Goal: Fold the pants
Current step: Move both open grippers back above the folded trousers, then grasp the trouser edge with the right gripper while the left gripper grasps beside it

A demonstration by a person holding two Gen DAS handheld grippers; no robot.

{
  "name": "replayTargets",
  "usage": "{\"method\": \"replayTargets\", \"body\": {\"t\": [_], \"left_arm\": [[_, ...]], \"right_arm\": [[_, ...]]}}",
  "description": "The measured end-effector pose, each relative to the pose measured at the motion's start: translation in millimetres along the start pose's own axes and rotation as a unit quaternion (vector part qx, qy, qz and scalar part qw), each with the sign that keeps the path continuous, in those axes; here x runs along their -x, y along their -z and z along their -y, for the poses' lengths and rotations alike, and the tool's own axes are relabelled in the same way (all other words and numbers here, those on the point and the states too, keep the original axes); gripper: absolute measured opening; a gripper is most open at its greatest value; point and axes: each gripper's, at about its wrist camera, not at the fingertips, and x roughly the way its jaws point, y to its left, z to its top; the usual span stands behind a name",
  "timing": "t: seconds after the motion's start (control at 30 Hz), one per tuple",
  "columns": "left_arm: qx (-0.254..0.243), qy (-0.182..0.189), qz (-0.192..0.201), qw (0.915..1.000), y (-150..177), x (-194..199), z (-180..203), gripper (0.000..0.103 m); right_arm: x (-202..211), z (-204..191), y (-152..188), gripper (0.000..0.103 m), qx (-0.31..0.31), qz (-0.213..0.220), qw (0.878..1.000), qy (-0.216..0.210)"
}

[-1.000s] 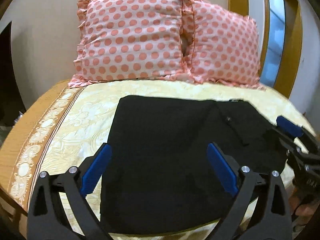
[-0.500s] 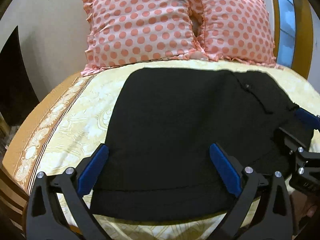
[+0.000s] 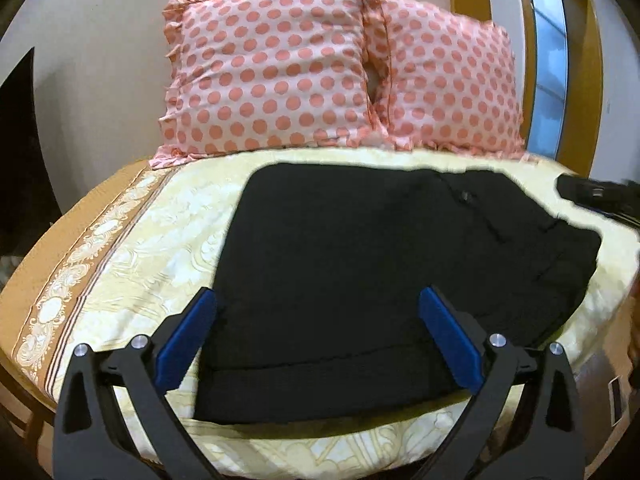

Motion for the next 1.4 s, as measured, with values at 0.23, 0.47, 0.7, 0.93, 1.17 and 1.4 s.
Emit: {"method": "replayTargets", "body": {"t": [0.23, 0.47, 0.7, 0.93, 1.17, 1.4], "left_arm": [[0.049, -0.010, -0.011, 0.9987, -12.1, -2.5, -32.3, 0.101], [0.065, -0.006, -0.032, 0.9974, -10.5, -12.0, -44.9, 0.101], [0.067, 0.000, -0.037, 0.9971, -11.0, -15.2, -45.9, 0.101], [0.064, 0.008, -0.045, 0.9969, -19.7, -21.9, -49.2, 0.101], [0.073, 0.051, -0.078, 0.9930, -46.3, -45.0, -63.6, 0.101], [0.050, 0.094, -0.132, 0.9855, -68.8, -87.0, -64.2, 0.101]], "right_arm": [[-58.1, 37.3, -26.0, 0.087, -0.061, -0.107, 0.992, 0.008], [-87.4, 52.5, -22.2, 0.070, -0.088, -0.160, 0.983, -0.019], [-78.6, 20.9, -20.7, 0.050, 0.025, -0.130, 0.991, 0.006], [-84.6, 23.6, -23.4, 0.049, 0.027, -0.129, 0.991, -0.004], [-70.6, -13.8, -17.4, 0.044, 0.139, -0.088, 0.986, 0.005], [-89.5, 21.7, -21.0, 0.047, 0.037, -0.125, 0.991, -0.018]]}}
